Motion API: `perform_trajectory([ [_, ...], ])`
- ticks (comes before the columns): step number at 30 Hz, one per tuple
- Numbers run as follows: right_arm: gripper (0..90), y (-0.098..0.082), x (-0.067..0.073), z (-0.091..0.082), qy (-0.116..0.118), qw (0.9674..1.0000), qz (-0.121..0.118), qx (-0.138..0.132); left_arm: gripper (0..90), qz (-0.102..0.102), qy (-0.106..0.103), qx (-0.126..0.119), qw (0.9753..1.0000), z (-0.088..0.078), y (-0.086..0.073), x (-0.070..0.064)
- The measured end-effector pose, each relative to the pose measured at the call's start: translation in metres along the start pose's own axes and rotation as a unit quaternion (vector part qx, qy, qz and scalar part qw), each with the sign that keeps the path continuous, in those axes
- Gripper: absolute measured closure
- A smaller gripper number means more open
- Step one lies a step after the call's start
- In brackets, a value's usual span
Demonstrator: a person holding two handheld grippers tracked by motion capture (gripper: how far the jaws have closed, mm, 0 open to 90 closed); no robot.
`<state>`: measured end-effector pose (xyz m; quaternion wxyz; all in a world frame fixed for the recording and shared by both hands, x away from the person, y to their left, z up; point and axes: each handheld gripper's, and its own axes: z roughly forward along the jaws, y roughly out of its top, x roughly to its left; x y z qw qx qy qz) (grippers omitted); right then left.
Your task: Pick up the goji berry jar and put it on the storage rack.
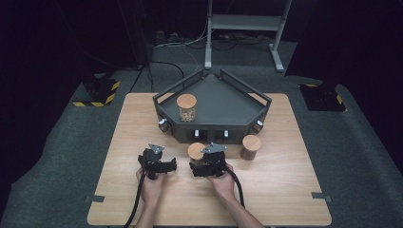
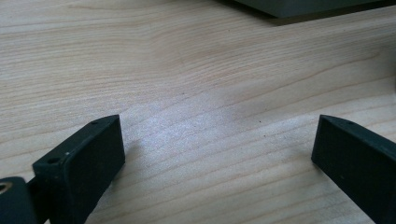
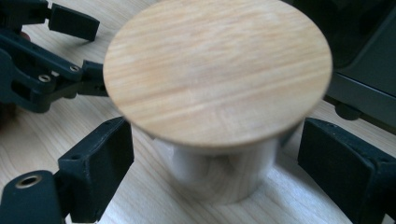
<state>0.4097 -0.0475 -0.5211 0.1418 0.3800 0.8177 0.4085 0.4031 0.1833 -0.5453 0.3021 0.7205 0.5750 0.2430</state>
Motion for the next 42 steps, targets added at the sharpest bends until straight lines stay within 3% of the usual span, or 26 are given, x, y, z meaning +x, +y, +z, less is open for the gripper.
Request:
perform_trajectory([
  [22, 19.9, 0.0055, 0.0039, 0.0103, -0.010, 0.9999, 0.003, -0.010, 2.7, 0.000, 0.000, 0.000, 1.0000, -0.0001, -0.0001, -0.0001],
  [42, 25.5, 0.0075, 0.0093, 0.0073, -0.040, 0.9989, -0.023, -0.008, 2.6, 0.000, 0.000, 0.000, 1.0000, 0.0000, 0.0000, -0.0001],
])
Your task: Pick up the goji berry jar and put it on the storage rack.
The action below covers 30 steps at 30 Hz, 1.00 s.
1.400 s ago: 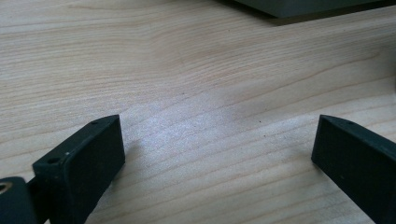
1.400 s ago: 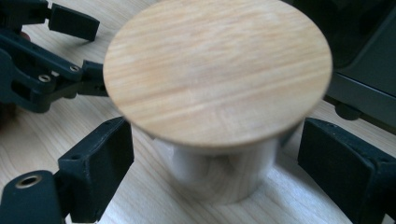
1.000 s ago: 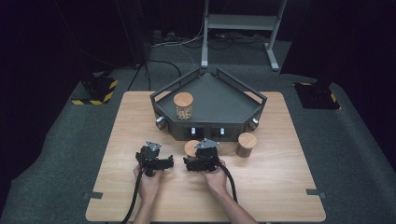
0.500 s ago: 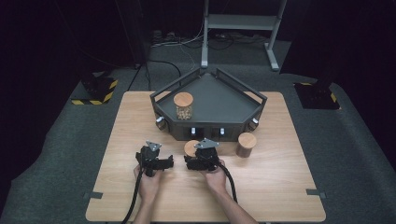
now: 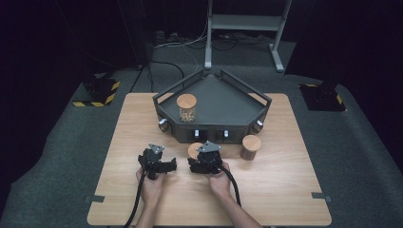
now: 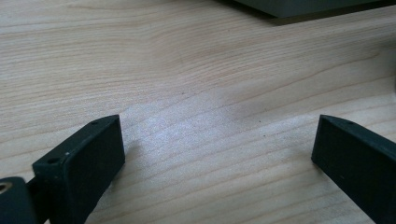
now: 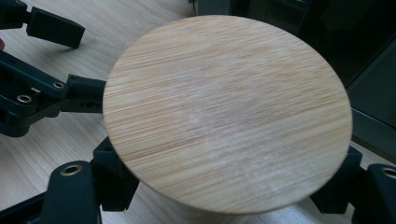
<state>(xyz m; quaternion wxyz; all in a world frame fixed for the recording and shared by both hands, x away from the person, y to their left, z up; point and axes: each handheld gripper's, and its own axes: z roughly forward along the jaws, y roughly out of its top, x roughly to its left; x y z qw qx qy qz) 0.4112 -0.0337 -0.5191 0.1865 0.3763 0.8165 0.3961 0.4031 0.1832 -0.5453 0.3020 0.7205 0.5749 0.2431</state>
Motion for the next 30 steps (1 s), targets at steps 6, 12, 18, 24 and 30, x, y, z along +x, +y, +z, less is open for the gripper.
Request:
perform_trajectory([
  [6, 25.5, 0.001, 0.000, -0.002, 0.003, 1.0000, 0.002, 0.006, 2.6, 0.000, 0.000, 0.000, 1.0000, 0.000, 0.000, 0.000],
  [12, 25.5, 0.003, -0.001, -0.007, 0.010, 0.9999, -0.002, 0.005, 2.6, 0.000, 0.000, 0.000, 1.0000, 0.000, 0.000, 0.000],
  [18, 25.5, 0.003, -0.003, -0.013, 0.014, 0.9999, 0.001, 0.003, 2.5, 0.000, 0.000, 0.000, 1.0000, 0.000, 0.000, 0.000],
  [24, 25.5, 0.008, -0.007, -0.024, 0.007, 1.0000, -0.001, 0.007, 2.5, 0.000, 0.000, 0.000, 1.0000, 0.000, 0.000, 0.000],
  [30, 25.5, 0.011, -0.010, -0.032, 0.004, 1.0000, -0.003, 0.003, 2.2, 0.001, 0.000, 0.000, 1.0000, 0.000, 0.000, 0.000],
])
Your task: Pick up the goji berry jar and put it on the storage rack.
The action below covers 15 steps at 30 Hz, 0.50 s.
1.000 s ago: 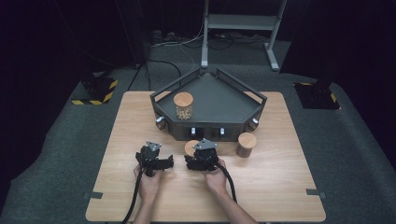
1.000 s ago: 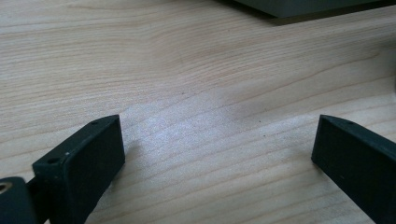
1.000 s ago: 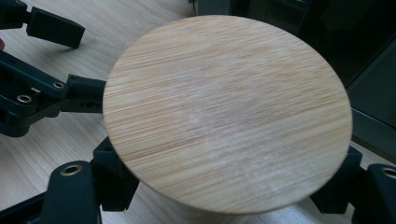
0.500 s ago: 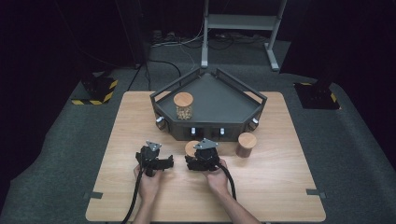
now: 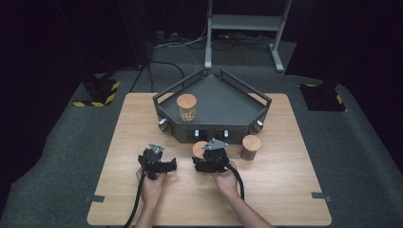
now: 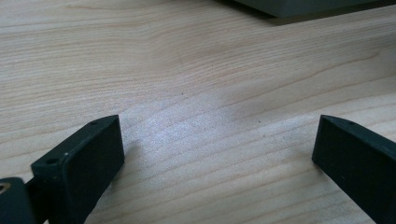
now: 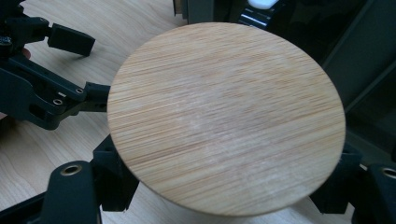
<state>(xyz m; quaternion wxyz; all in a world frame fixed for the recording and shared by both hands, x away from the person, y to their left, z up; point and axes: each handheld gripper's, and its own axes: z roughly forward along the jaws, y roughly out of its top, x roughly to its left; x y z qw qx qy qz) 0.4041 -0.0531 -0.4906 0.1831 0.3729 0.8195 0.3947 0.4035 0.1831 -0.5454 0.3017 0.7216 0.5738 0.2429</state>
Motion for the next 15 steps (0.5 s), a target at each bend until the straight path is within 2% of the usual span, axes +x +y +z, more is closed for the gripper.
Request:
perform_trajectory([
  [10, 25.5, 0.003, -0.005, -0.009, -0.003, 1.0000, -0.008, 0.002, 2.2, 0.000, 0.000, 0.000, 1.0000, 0.000, 0.000, 0.000],
  [15, 25.5, 0.004, -0.007, -0.014, 0.000, 1.0000, -0.004, -0.001, 2.2, 0.000, 0.000, 0.000, 1.0000, 0.000, 0.000, 0.000],
])
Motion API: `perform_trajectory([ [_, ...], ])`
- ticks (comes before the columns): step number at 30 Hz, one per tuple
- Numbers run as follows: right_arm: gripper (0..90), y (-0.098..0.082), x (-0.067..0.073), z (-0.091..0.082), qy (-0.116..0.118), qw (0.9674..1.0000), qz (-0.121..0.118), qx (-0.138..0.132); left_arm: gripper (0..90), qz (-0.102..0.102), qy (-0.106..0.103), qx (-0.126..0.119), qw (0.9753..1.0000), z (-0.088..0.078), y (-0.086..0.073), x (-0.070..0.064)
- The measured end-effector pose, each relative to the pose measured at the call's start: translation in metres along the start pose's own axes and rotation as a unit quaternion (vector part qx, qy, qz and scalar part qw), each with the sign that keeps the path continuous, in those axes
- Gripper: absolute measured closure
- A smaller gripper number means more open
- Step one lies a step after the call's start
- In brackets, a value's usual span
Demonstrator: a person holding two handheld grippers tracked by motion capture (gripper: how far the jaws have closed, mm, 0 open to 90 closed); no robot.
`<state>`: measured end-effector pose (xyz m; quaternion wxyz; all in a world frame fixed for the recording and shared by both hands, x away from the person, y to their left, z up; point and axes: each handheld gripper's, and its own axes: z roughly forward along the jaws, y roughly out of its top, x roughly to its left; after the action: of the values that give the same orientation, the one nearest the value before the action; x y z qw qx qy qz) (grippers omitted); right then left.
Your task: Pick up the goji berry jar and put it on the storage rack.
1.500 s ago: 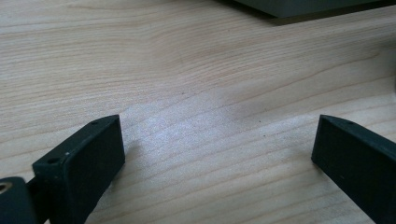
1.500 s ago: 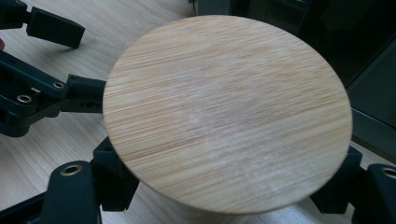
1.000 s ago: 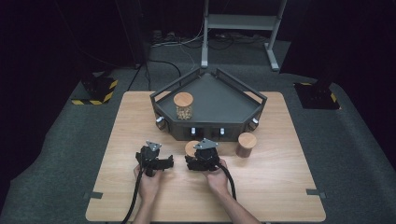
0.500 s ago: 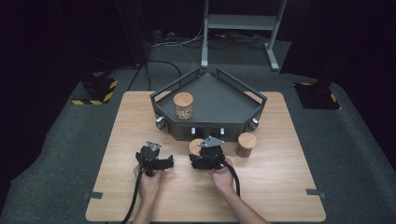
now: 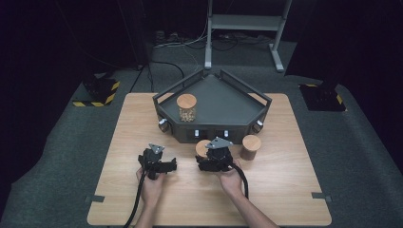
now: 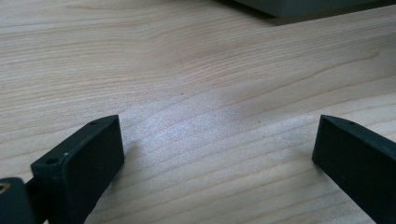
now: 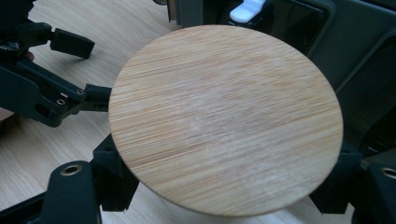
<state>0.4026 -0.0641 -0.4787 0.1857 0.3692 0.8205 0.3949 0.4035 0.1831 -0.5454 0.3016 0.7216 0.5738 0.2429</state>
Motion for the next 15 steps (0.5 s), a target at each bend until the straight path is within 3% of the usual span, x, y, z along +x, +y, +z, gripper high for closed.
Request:
perform_trajectory([
  [15, 25.5, 0.010, -0.007, -0.012, 0.003, 1.0000, -0.006, 0.001, 2.2, 0.000, 0.000, 0.000, 1.0000, 0.000, 0.000, 0.000],
])
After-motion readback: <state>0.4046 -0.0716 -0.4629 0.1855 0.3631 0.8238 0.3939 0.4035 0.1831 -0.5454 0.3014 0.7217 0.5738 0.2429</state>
